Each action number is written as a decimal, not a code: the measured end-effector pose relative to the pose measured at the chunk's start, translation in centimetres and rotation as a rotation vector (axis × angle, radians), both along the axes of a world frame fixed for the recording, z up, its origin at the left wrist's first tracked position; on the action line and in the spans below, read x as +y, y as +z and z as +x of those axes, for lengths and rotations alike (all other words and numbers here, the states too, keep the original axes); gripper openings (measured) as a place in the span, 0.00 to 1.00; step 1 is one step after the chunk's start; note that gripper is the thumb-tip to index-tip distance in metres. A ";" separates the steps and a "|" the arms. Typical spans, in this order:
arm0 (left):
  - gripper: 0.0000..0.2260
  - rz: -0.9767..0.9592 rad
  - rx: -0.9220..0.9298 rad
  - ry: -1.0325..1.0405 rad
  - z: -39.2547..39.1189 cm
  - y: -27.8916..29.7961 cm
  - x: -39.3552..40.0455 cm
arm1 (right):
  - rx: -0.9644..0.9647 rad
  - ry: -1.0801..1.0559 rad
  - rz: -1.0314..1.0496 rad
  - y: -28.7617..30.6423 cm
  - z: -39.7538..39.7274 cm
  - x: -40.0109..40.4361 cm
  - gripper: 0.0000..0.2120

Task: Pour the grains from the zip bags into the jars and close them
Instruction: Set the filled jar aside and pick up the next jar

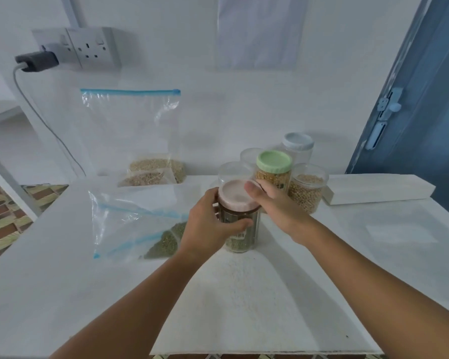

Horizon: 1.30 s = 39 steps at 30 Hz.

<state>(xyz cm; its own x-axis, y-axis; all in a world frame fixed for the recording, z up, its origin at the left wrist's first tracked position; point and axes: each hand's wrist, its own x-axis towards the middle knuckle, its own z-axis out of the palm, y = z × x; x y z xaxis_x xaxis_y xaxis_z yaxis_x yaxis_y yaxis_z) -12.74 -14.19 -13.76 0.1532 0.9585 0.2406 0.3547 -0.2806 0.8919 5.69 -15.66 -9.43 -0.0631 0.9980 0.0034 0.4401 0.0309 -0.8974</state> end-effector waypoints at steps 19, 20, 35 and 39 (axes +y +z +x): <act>0.32 -0.056 0.043 0.255 -5.1 0.1 7.4 | -1.091 0.141 0.247 -1.5 -2.7 8.9 0.26; 0.33 -0.058 0.048 0.260 -5.0 0.0 8.0 | -1.094 0.128 0.272 -1.5 -2.7 8.9 0.24; 0.33 -0.125 0.092 0.194 -1.2 1.3 17.7 | -0.945 0.116 0.377 -1.5 -1.7 7.8 0.20; 0.33 -0.136 0.079 0.158 0.2 1.6 19.3 | -0.899 0.117 0.351 -1.5 -1.6 8.0 0.22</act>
